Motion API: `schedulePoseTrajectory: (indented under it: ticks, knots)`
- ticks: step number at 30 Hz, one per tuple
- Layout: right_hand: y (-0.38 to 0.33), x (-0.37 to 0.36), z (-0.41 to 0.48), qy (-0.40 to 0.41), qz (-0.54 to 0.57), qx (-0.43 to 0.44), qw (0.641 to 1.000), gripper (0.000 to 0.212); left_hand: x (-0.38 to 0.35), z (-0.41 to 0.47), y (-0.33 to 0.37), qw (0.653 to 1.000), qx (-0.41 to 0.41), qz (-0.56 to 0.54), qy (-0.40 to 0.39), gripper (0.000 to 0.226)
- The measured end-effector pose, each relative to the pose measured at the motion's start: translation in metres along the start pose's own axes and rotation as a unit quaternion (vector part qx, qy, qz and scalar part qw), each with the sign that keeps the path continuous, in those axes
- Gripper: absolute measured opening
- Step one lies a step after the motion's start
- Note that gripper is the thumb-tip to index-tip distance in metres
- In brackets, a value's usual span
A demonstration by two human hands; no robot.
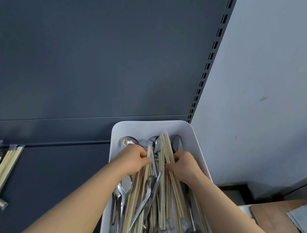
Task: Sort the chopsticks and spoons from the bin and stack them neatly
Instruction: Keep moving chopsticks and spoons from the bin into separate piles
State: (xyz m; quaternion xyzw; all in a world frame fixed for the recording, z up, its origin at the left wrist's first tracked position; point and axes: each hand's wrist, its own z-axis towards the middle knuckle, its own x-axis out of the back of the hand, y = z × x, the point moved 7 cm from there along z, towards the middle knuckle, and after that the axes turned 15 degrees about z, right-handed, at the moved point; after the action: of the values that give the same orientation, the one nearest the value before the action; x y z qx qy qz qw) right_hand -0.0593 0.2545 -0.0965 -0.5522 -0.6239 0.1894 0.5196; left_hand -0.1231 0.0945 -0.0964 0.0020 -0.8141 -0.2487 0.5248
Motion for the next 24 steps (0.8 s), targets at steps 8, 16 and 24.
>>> schedulePoseTrajectory:
  ticks: [8,16,24]
  knots:
    - [0.003,-0.004,-0.004,0.006,-0.037,-0.015,0.999,0.032,-0.008,-0.002,-0.004,1.000,0.021,-0.003,-0.010,0.044]
    - [0.006,0.002,-0.004,0.019,-0.023,-0.031,0.999,0.010,-0.005,-0.001,0.008,0.998,0.019,0.059,-0.014,0.029]
    - [0.002,0.015,-0.020,0.015,0.015,-0.048,0.999,0.006,0.021,-0.002,0.007,0.998,-0.018,0.005,0.064,0.009]
